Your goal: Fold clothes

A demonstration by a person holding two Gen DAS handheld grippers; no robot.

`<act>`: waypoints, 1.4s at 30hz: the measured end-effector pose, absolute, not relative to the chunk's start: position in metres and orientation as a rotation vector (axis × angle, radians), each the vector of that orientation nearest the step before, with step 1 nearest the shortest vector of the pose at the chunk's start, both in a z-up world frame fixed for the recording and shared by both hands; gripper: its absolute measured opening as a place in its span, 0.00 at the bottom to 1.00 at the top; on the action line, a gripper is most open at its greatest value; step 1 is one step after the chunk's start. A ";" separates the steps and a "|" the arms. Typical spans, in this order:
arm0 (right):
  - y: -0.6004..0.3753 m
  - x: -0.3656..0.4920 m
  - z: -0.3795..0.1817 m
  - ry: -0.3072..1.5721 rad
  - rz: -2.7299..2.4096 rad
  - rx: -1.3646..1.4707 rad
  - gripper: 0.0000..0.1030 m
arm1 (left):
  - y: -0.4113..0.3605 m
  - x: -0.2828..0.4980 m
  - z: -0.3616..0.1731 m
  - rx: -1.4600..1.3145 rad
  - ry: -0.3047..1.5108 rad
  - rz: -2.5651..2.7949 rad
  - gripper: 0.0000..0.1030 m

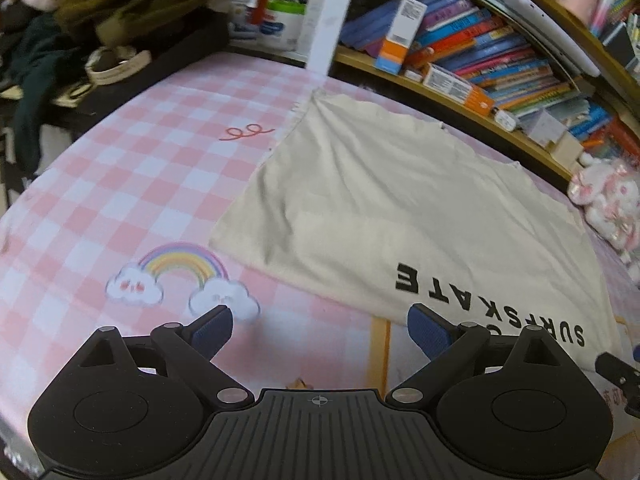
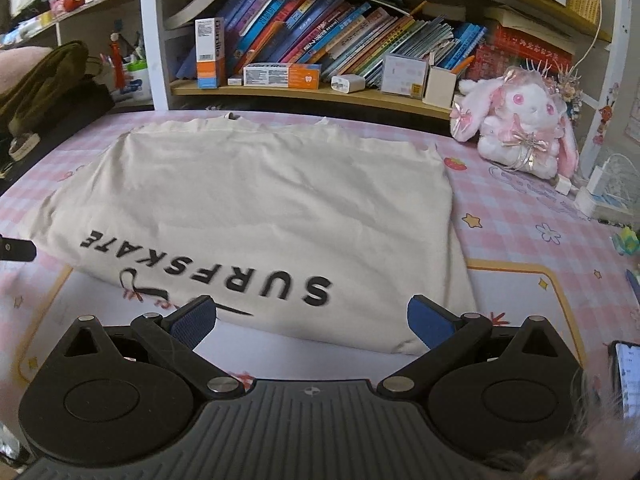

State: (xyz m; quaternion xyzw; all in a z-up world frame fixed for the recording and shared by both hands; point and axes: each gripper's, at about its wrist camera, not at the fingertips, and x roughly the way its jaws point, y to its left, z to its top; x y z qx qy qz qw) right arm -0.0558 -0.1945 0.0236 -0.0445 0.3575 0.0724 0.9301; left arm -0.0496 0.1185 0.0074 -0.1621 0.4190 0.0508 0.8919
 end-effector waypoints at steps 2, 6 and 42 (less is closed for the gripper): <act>-0.179 -0.056 0.026 0.725 0.136 -0.101 1.00 | 0.130 -0.041 0.008 -0.324 0.872 0.078 0.94; -0.147 -0.055 0.024 0.734 0.123 -0.120 1.00 | 0.154 -0.028 0.005 -0.318 0.892 0.008 0.93; 0.079 -0.031 0.003 0.637 0.503 -0.705 0.97 | 0.267 0.019 -0.024 -0.670 0.926 -0.186 0.93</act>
